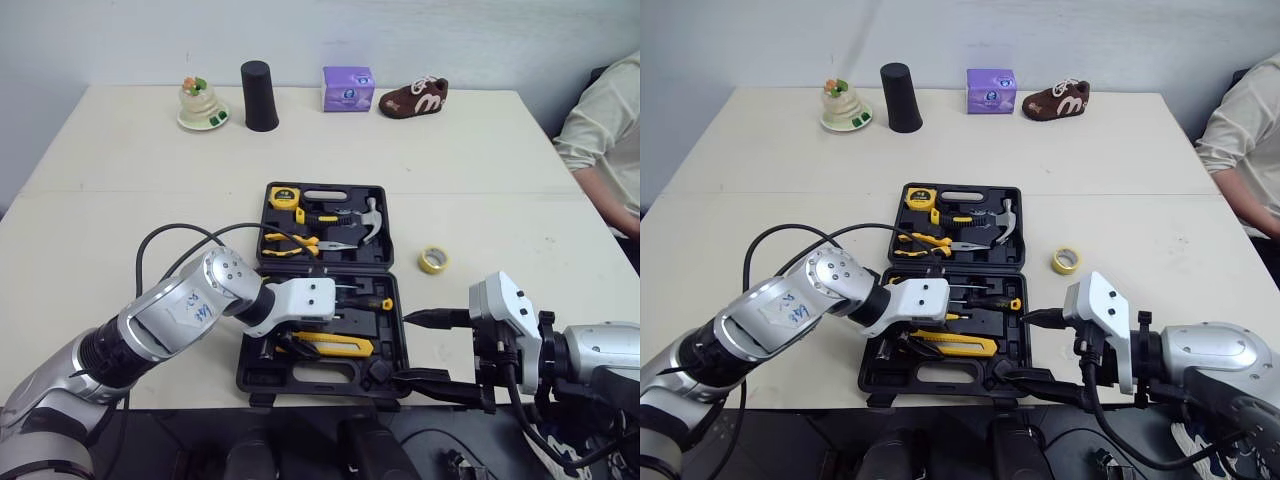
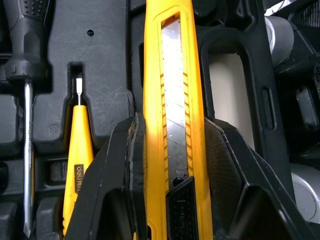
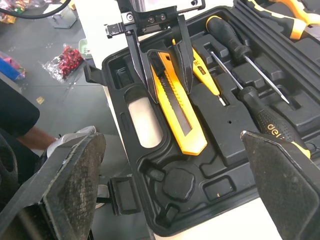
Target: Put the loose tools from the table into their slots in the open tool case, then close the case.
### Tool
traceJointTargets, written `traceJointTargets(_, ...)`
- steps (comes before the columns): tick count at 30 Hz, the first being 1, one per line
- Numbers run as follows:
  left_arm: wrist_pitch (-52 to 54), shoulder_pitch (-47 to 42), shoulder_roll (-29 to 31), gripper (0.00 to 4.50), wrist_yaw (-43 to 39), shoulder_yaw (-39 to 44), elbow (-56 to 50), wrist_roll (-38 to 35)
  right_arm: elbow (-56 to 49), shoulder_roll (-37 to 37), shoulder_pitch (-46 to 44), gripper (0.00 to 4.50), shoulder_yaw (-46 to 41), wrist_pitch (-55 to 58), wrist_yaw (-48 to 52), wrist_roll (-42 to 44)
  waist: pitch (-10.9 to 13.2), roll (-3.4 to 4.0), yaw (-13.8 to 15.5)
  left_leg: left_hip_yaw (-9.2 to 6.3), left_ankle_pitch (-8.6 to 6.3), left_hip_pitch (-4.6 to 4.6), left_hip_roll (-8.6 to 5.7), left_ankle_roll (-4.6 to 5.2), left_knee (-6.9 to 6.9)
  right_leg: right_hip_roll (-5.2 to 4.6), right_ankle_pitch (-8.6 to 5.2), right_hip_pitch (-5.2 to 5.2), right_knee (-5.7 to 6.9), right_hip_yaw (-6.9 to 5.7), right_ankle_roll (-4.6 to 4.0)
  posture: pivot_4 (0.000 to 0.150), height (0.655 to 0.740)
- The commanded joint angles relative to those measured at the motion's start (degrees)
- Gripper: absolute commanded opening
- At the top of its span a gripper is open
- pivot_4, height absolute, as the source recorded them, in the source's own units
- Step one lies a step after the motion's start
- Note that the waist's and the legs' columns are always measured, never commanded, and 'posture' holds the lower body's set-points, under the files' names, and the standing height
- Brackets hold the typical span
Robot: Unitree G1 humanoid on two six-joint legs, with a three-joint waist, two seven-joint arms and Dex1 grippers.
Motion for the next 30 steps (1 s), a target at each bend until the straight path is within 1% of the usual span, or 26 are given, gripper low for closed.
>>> traceJointTargets(1,2.4,0.7,-1.8,1.71,2.1,0.6,2.6,0.3,-1.3,-0.7,-0.2,4.50,-1.6,-1.0,0.0,0.7,0.0,0.00,0.0,0.00,0.00,0.02,-0.01,0.00,0.00,0.00,0.00,0.02,0.00,0.00,0.00,0.150,0.7386)
traceJointTargets(2,3.2,0.6,-2.5,2.28,2.3,1.4,2.8,-0.4,-1.3,-0.7,-0.1,4.50,-1.7,-1.0,0.0,0.8,0.0,0.00,0.1,-0.02,0.00,0.06,-0.02,0.01,0.01,0.01,0.00,0.07,0.00,-0.02,0.00,0.150,0.7386)
traceJointTargets(4,5.3,-0.2,-3.1,3.15,1.5,4.3,2.8,-2.8,-1.3,-0.7,-0.2,4.50,-1.9,-1.0,-0.1,0.9,0.0,0.00,0.1,-0.13,0.01,0.08,-0.05,0.04,0.04,0.00,0.00,0.17,-0.04,-0.11,0.00,0.150,0.7386)
traceJointTargets(6,7.3,-0.9,-1.9,4.06,0.1,6.8,2.1,-5.2,-1.4,-0.7,0.1,4.50,-2.2,-0.8,-0.3,1.1,0.0,0.00,0.0,-0.16,0.01,0.08,-0.05,0.04,0.03,0.00,0.01,0.21,-0.06,-0.14,0.01,0.150,0.7386)
traceJointTargets(7,7.4,-0.7,-0.8,4.45,-1.1,8.3,1.7,-6.6,-1.5,-0.6,0.3,4.50,-2.5,-0.7,-0.5,1.5,0.0,0.00,0.0,-0.18,0.01,0.08,-0.05,0.04,0.03,0.00,0.01,0.20,-0.05,-0.15,0.01,0.150,0.7386)
traceJointTargets(8,8.5,-0.5,0.7,4.45,-3.0,9.9,1.1,-8.9,-1.7,-0.6,0.7,4.50,-2.8,-0.7,-0.5,1.6,0.0,0.00,-0.1,-0.18,0.01,0.07,-0.02,0.04,0.00,-0.01,0.00,0.17,-0.05,-0.15,0.01,0.150,0.7386)
traceJointTargets(10,10.4,0.1,1.9,4.45,-5.1,12.8,0.9,-12.8,-2.0,-0.6,1.4,4.50,-3.3,-0.7,-0.5,1.7,0.0,0.01,-0.2,-0.18,0.02,0.06,0.03,0.01,-0.06,-0.01,-0.01,0.13,-0.07,-0.14,-0.01,0.150,0.7386)
traceJointTargets(11,8.6,0.8,1.9,4.45,-5.3,13.9,1.1,-13.4,-2.0,-0.6,1.7,4.50,-3.4,-0.8,-0.4,1.7,0.0,0.01,-0.1,-0.18,0.03,0.07,0.03,0.00,-0.08,0.00,-0.01,0.13,-0.06,-0.15,-0.02,0.150,0.7386)
traceJointTargets(12,1.0,2.8,1.7,4.45,-5.3,14.5,1.9,-11.4,-2.0,-0.6,1.8,4.50,-3.5,-0.8,-0.4,1.7,0.0,0.01,-0.1,-0.21,0.04,0.06,0.03,-0.02,-0.08,-0.01,-0.03,0.12,-0.06,-0.18,-0.04,0.150,0.7386)
traceJointTargets(15,-16.4,7.4,1.6,4.45,-6.9,14.6,4.3,-6.5,-2.0,-0.6,1.5,4.50,-3.3,-0.9,-0.7,1.9,0.0,0.02,-0.1,-0.25,0.04,0.07,0.01,-0.03,-0.06,-0.07,-0.03,0.18,-0.10,-0.21,-0.05,0.150,0.7386)
traceJointTargets(18,-24.1,11.2,-3.1,4.45,-9.4,18.5,7.1,-10.9,-1.7,-0.6,0.6,4.50,-2.7,-0.8,-1.2,2.3,0.0,0.04,0.0,-0.25,0.03,0.10,0.00,0.00,-0.02,-0.08,0.00,0.28,-0.16,-0.21,-0.01,0.150,0.7386)
traceJointTargets(19,-26.8,11.9,-4.2,4.45,-10.1,19.0,7.8,-11.0,-1.7,-0.6,0.5,4.50,-2.7,-0.8,-1.2,2.3,0.0,0.02,0.0,-0.25,0.01,0.15,-0.04,0.03,-0.01,-0.07,0.00,0.33,-0.14,-0.26,-0.01,0.150,0.7386)
traceJointTargets(22,-33.6,13.9,-5.8,3.60,-11.6,19.6,9.9,-9.7,-1.6,-0.6,0.4,4.50,-2.8,-0.6,-1.2,2.6,0.0,0.02,0.0,-0.35,0.01,0.11,-0.03,0.04,0.01,-0.07,0.00,0.38,-0.21,-0.32,-0.01,0.150,0.7386)
traceJointTargets(28,-36.6,15.6,-7.6,0.84,-10.0,18.3,14.7,-6.5,-1.7,-0.6,0.4,4.50,-2.6,-0.6,-1.6,2.6,0.0,0.02,-0.1,-0.37,0.00,0.12,-0.03,0.05,-0.02,-0.06,0.00,0.40,-0.22,-0.31,-0.01,0.150,0.7386)
traceJointTargets(30,-37.8,15.5,-8.1,0.03,-10.1,17.1,16.6,-4.7,-1.6,-0.6,0.2,4.50,-2.4,-0.6,-1.8,2.6,0.0,0.02,-0.1,-0.38,0.00,0.12,-0.03,0.06,-0.01,-0.06,0.01,0.41,-0.22,-0.32,-0.01,0.150,0.7386)
